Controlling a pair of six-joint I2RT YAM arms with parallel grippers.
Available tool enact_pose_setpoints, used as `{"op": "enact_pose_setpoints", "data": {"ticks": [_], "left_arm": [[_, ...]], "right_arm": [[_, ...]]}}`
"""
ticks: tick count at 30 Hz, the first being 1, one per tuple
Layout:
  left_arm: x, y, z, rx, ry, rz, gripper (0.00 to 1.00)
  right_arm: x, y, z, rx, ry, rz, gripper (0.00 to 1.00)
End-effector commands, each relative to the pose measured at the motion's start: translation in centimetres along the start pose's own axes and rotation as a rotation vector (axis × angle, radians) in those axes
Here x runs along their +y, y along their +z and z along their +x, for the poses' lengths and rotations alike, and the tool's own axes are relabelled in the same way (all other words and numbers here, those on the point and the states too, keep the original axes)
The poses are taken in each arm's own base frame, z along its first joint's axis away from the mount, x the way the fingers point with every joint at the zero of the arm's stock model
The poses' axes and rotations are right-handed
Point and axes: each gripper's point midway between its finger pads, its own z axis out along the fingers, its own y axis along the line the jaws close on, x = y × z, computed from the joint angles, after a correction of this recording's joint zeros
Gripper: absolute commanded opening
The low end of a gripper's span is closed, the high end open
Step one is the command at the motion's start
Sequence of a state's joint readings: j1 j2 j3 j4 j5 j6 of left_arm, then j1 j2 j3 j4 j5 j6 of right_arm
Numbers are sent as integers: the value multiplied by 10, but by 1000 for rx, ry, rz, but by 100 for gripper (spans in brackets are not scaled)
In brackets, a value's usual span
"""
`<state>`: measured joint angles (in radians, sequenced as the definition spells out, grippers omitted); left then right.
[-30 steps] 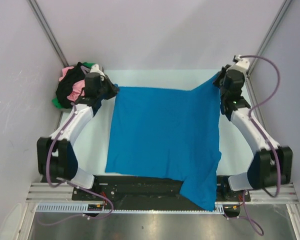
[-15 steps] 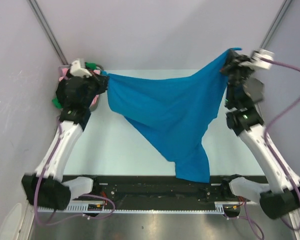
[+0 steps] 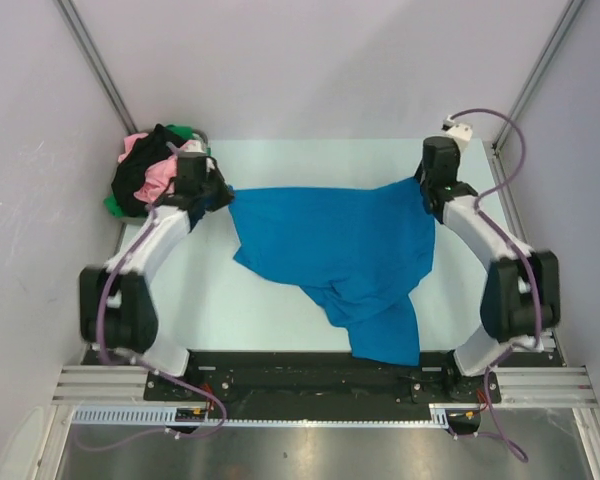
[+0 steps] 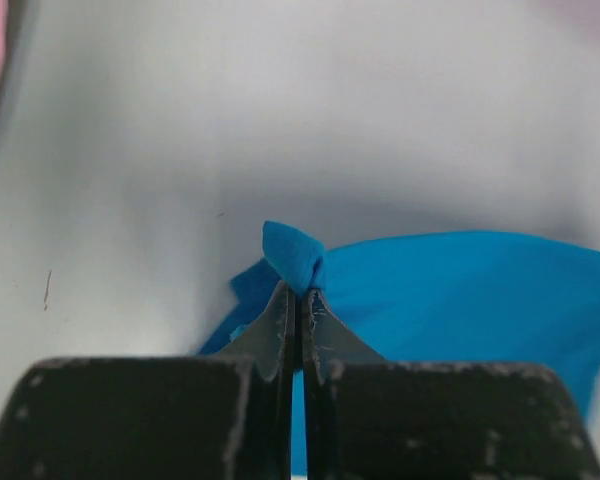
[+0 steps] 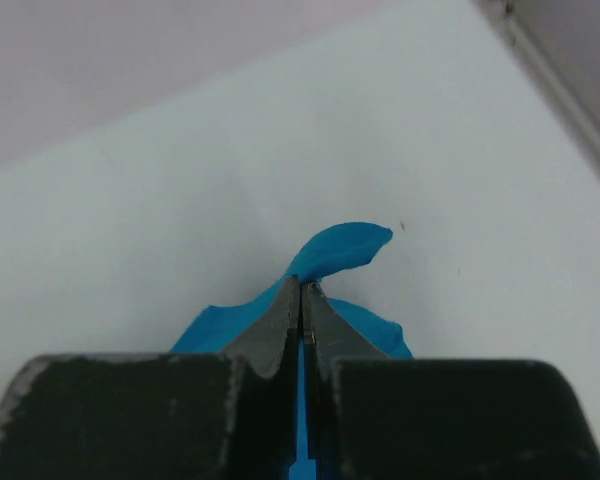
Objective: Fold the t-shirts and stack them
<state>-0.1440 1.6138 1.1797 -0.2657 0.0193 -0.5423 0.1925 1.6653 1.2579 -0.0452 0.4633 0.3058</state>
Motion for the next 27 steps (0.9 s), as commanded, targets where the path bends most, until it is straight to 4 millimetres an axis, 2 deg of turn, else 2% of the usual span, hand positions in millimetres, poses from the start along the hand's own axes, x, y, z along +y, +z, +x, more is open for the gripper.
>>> {"op": "enact_pose_setpoints", "data": {"ticks": [1,2,3,4,5,6,7,9,10,11,12,13,14,16,18,22,24,25,26,27], "left_arm": [[-72,-148,-103,-416,5,292,0],[-76,-170,-109,-455,14,314,0],[-83,-202,-119,-517,21,353,0],[-91,-250,-126,-604,33,415,0],[-93,-279,-128,-652,48,445,0],[-97,-310,-132,-710,58,478,0],[-100,-357,-129,-789,75,543,0],[-101,-402,-124,-873,103,603,0],[-103,-422,-119,-908,118,643,0],[-105,-457,-109,-973,148,711,0],[-105,-469,-103,-995,165,746,0],[-106,-481,-97,-1019,180,779,0],[-107,-505,-91,-1075,198,828,0],[-108,-521,-86,-1110,205,869,0],[-110,-527,-87,-1121,208,882,0],[-116,-522,-97,-1116,205,887,0],[-119,-518,-103,-1111,202,879,0],[-121,-509,-107,-1095,201,867,0],[-123,-512,-111,-1115,203,878,0],[-125,-509,-114,-1111,206,878,0]], "right_arm": [[13,-138,-176,-455,131,-154,0],[10,-166,-193,-513,135,-168,0],[14,-222,-218,-608,164,-242,0],[5,-251,-229,-660,175,-247,0],[1,-278,-238,-705,162,-272,0],[-14,-329,-254,-783,215,-346,0],[-19,-353,-259,-813,233,-403,0],[-35,-393,-266,-867,268,-502,0],[-50,-425,-271,-916,299,-593,0],[-58,-441,-272,-940,313,-639,0],[-63,-453,-272,-953,330,-686,0],[-76,-474,-274,-997,339,-738,0],[-80,-481,-274,-1014,338,-754,0],[-88,-495,-278,-1038,366,-790,0],[-92,-499,-281,-1053,362,-777,0],[-87,-499,-293,-1084,348,-745,0],[-79,-491,-301,-1083,330,-719,0],[-74,-488,-303,-1082,319,-717,0],[-73,-487,-307,-1088,317,-709,0],[-63,-474,-309,-1072,303,-691,0]]}}
